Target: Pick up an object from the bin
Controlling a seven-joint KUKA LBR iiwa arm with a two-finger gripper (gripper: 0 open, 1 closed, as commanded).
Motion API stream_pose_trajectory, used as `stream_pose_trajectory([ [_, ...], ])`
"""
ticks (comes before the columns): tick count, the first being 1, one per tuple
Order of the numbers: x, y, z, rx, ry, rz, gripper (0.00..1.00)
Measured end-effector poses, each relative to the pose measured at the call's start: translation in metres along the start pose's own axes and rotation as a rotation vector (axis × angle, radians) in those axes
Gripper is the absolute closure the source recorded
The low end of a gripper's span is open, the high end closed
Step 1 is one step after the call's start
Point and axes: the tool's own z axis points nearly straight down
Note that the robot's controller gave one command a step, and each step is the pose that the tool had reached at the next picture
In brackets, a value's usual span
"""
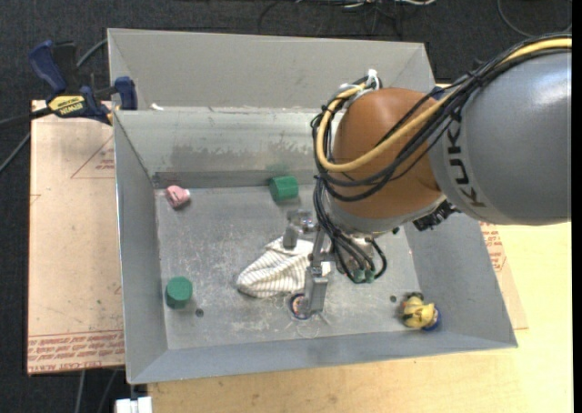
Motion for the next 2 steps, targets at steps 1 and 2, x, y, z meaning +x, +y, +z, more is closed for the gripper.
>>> stream_pose_trajectory([
  [1, -0.001, 0.000, -0.003, 0.000, -0.005, 0.001, 0.00],
  [2, -0.007, -0.023, 0.030, 0.000, 0.000, -0.148, 0.00],
])
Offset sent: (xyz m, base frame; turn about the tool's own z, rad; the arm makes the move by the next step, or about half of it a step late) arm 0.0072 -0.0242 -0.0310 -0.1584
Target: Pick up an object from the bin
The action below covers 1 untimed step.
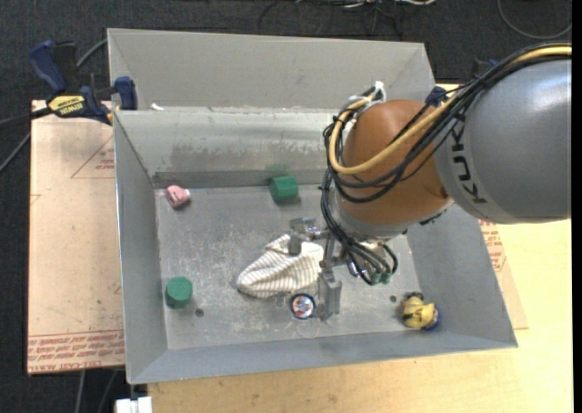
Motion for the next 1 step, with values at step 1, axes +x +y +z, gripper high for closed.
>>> stream_pose_trajectory([
  [1, 0.0000, 0.0141, 0.0361, -0.001, -0.002, -0.109, 0.00],
])
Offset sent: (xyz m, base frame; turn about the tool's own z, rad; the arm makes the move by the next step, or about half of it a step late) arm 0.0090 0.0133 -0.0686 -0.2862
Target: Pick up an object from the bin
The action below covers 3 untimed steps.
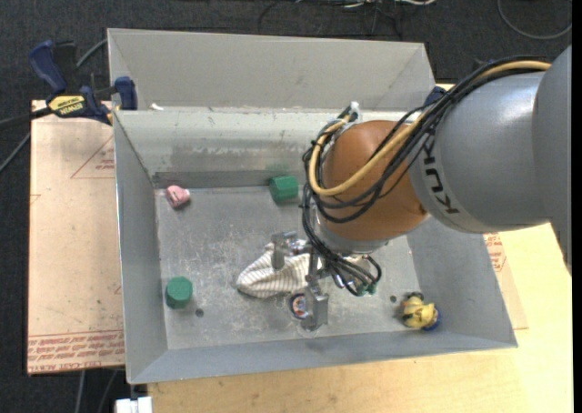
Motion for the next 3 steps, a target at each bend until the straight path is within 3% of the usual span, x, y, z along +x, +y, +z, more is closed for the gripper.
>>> stream_pose_trajectory([
  [1, -0.0114, -0.0033, 0.0328, -0.001, 0.002, -0.174, 1.00],
  [2, -0.0113, -0.0033, 0.0329, -0.001, 0.002, -0.174, 0.00],
  [3, -0.0112, -0.0034, 0.0329, -0.001, 0.002, -0.174, 0.00],
])
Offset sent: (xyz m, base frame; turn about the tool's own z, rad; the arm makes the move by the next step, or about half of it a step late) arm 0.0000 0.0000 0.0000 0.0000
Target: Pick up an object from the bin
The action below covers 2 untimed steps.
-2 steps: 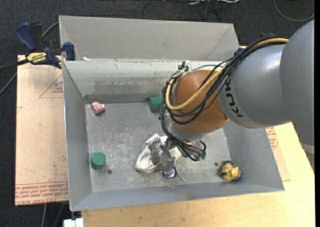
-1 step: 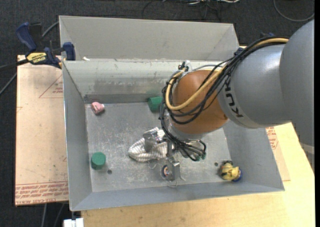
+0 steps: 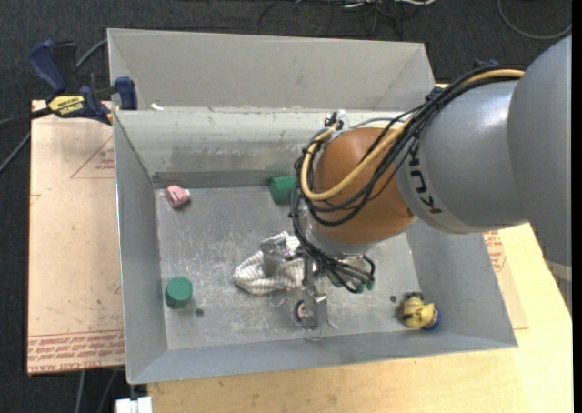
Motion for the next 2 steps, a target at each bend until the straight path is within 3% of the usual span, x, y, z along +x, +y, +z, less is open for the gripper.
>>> stream_pose_trajectory([
  [1, -0.034, -0.011, 0.021, 0.000, -0.004, -0.159, 0.00],
  [2, -0.042, 0.004, 0.021, -0.001, -0.005, -0.263, 1.00],
])
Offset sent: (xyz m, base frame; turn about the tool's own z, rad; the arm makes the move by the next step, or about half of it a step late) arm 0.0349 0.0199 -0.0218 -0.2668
